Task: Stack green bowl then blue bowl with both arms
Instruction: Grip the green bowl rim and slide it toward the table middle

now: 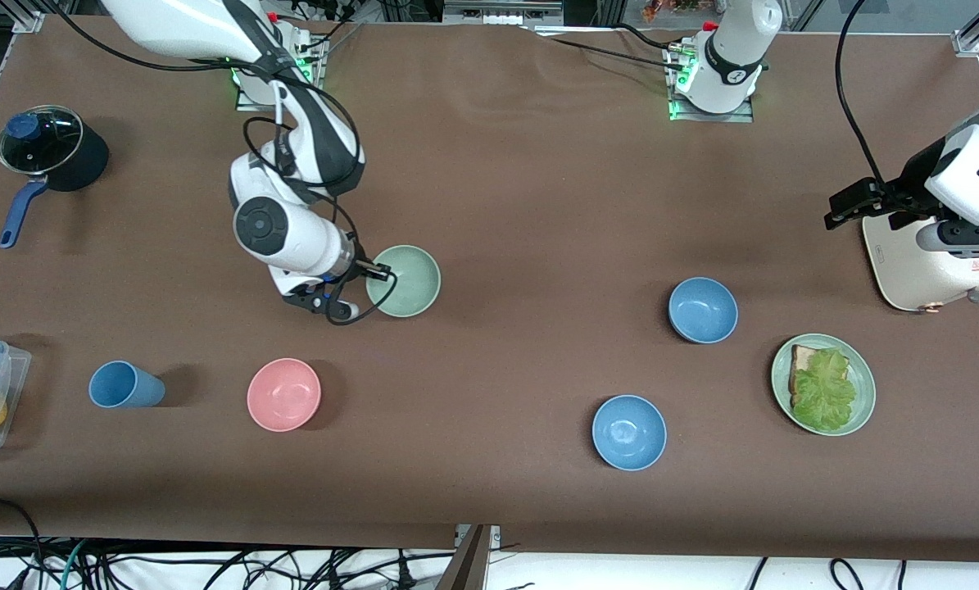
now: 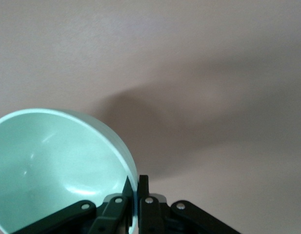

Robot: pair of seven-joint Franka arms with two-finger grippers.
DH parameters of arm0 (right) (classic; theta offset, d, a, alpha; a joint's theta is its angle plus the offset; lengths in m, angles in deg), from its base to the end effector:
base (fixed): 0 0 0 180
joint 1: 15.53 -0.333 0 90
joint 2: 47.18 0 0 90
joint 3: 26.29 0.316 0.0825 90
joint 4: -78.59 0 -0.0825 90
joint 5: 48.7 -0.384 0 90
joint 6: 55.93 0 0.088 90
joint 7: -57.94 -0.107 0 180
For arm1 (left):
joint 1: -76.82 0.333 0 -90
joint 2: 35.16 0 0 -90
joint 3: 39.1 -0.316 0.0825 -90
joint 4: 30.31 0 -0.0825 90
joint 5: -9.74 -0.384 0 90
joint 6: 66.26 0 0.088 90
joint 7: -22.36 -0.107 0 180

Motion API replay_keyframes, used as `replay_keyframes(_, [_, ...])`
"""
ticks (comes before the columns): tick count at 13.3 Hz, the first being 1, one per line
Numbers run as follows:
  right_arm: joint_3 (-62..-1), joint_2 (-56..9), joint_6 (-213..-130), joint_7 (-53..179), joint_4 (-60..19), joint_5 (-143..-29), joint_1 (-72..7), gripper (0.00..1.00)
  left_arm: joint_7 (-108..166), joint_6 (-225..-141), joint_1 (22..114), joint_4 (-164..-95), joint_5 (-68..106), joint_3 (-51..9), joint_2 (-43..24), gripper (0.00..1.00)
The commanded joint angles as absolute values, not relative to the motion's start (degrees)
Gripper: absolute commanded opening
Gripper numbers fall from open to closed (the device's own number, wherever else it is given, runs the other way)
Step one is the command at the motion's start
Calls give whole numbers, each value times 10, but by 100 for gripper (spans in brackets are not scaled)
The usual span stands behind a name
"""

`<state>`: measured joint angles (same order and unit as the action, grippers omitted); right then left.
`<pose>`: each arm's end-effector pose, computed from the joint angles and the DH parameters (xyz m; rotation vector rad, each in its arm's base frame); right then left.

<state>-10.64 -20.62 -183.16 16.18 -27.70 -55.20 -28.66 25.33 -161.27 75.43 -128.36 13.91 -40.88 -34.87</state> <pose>0.5562 0.2981 0.2734 -2.9672 0.4815 0.2866 0.5577 -0.0034 0.5628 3.0677 0.1030 -0.0917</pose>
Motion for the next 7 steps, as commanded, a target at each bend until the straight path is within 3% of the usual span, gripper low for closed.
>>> replay_keyframes(1, [-109, -180, -1872, 113, -271, -557, -312, 0, 251, -1601, 758, -1273, 126, -406, -347, 100])
replay_keyframes(7, [-110, -120, -1889, 33, -204, -551, -370, 0, 251, -1601, 758, -1273, 126, -405, -347, 100])
